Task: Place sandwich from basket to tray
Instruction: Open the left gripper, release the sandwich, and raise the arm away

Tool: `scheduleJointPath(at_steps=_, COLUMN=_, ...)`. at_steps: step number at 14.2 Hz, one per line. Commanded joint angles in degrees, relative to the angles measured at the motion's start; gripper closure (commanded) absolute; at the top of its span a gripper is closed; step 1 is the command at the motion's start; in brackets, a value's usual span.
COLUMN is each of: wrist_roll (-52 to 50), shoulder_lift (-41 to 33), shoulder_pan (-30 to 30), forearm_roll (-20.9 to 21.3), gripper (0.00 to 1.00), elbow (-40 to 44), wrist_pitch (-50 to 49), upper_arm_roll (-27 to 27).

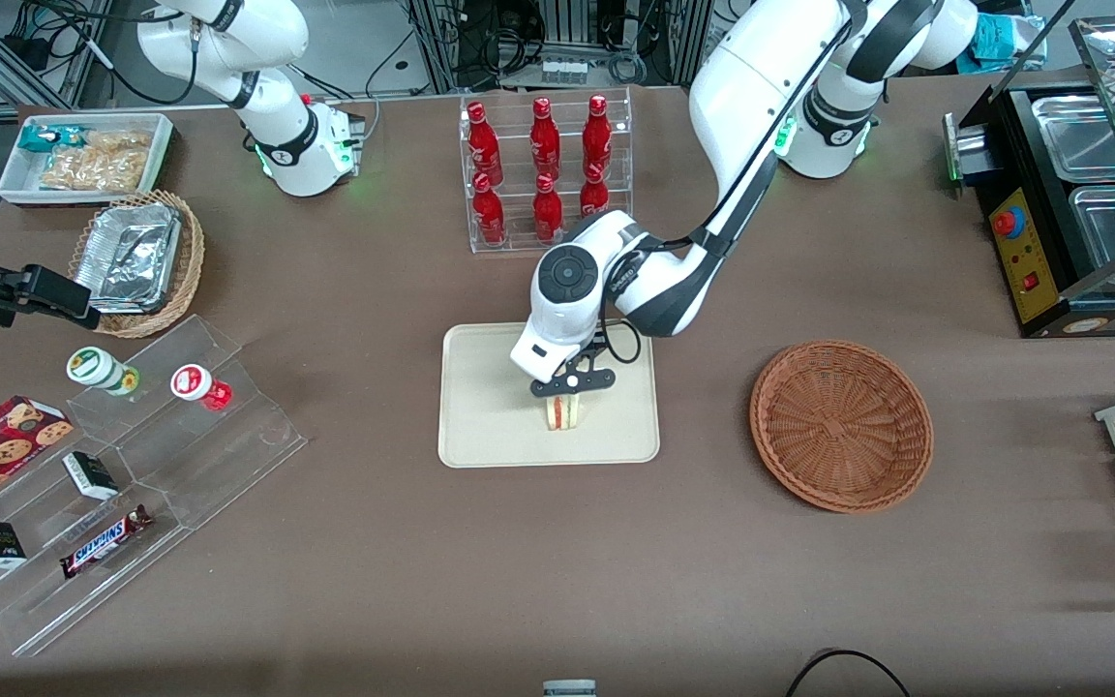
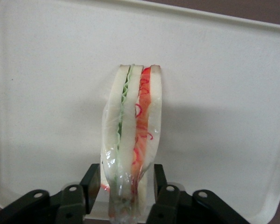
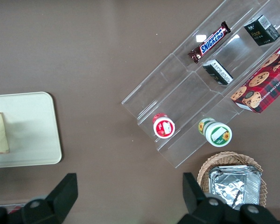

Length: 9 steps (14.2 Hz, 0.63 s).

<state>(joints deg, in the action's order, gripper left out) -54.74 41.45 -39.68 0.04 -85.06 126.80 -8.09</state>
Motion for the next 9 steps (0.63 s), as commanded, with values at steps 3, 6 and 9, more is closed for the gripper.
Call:
scheduleJointPath(at_steps=3, wrist_roll=-0.8, shoulder_lift=-4.2, shoulder_pan=-0.3, forearm_roll=0.6, gripper=0.00, elbow=1.2, wrist_pitch=-6.4, upper_arm_roll=1.5)
scheduleJointPath(at_steps=6, wrist_roll=-4.1, shoulder_lift=-8.0, shoulder_pan=-0.2, forearm_roll=-0.1, gripper=0.00, elbow=0.7, wrist_pitch=-13.8, upper_arm_roll=5.6)
scheduleJointPath(at_steps=9, wrist_roll=-3.5, shoulder_lift=-11.8, shoulder_pan=2.8, forearm_roll=0.1, gripper=0.00, elbow=-1.8, wrist_pitch=-17.5, upper_arm_roll=7.7)
